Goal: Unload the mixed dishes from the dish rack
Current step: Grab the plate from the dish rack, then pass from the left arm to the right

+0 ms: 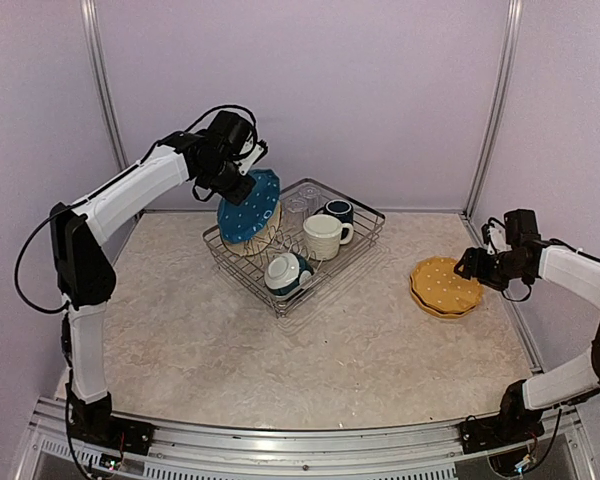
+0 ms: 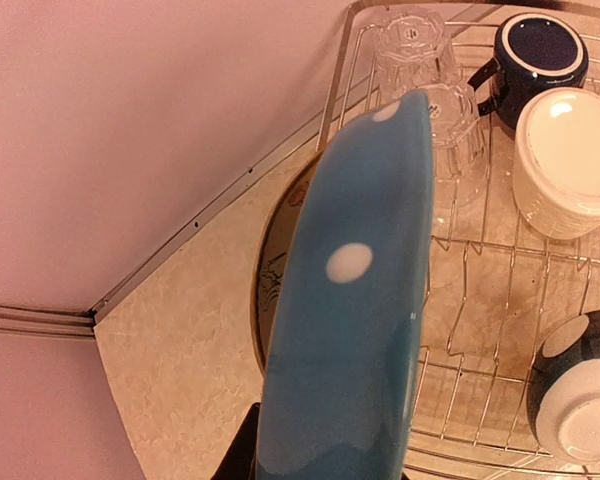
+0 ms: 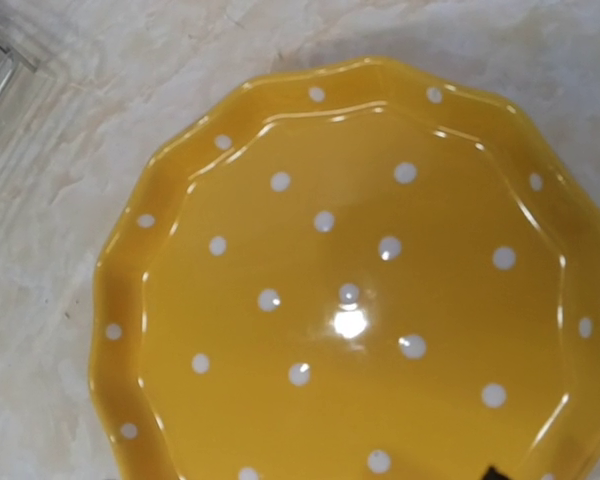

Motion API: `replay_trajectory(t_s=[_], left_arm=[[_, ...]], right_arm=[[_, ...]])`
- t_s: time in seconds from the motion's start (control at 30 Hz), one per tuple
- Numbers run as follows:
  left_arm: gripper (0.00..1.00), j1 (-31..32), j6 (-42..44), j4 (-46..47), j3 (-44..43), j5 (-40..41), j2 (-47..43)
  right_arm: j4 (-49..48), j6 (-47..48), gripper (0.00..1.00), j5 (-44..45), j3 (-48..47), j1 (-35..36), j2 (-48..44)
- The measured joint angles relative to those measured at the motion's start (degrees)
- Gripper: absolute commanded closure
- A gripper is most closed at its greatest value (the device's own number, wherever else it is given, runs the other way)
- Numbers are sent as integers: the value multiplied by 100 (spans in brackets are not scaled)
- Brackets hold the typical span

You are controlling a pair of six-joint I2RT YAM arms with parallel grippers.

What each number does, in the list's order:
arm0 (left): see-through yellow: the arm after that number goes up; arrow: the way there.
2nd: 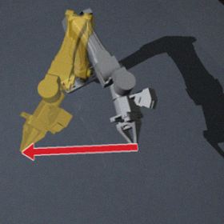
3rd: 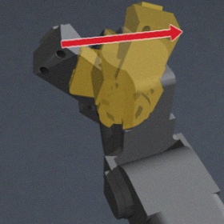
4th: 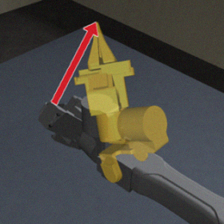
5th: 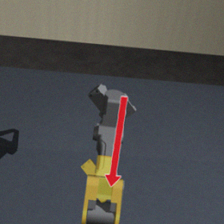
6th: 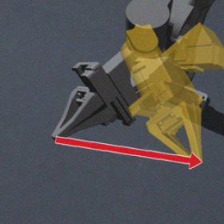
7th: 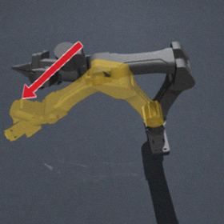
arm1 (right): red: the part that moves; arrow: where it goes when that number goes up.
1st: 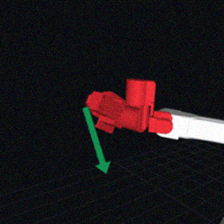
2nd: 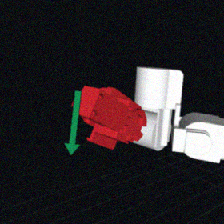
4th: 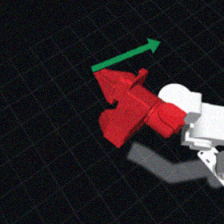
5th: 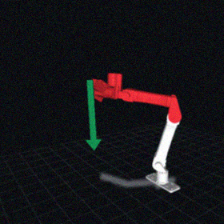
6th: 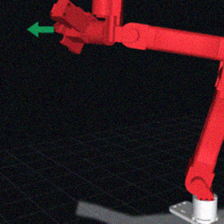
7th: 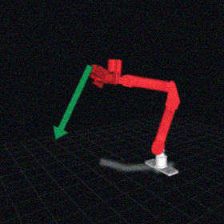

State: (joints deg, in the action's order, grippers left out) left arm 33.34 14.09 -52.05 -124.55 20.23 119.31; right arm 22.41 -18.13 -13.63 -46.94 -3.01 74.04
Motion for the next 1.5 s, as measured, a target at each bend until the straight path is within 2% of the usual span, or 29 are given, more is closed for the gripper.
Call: replay_trajectory(t_s=[0.17,0.37,0.5,0.7,0.83,1.07,1.3,1.5], left_arm=[[100,20,-238,42,2,7,-341],[100,-55,-1012,20,24,-358,-732],[100,-304,-1799,70,315,-1300,-1130],[100,-1056,-3204,782,1762,-3289,-2081],[100,-1281,-3945,1373,2511,-4138,-2404],[100,-1056,-4769,2205,3279,-5128,-2448],[100,-560,-5071,2533,3401,-5241,-2380],[100,-127,-5270,2848,3386,-5407,-2092]], right_arm=[[-2,-22,24,24,-7,63,0],[-7,-59,18,66,-4,162,0],[-46,-98,13,85,-7,247,0],[-275,-249,4,-61,-4,612,0],[-673,-505,0,-280,-4,942,0],[-1600,-953,0,-658,-26,1808,4],[-2848,-1683,3,-1093,-181,2632,149],[-3838,-2363,13,-1209,-197,2986,310]])
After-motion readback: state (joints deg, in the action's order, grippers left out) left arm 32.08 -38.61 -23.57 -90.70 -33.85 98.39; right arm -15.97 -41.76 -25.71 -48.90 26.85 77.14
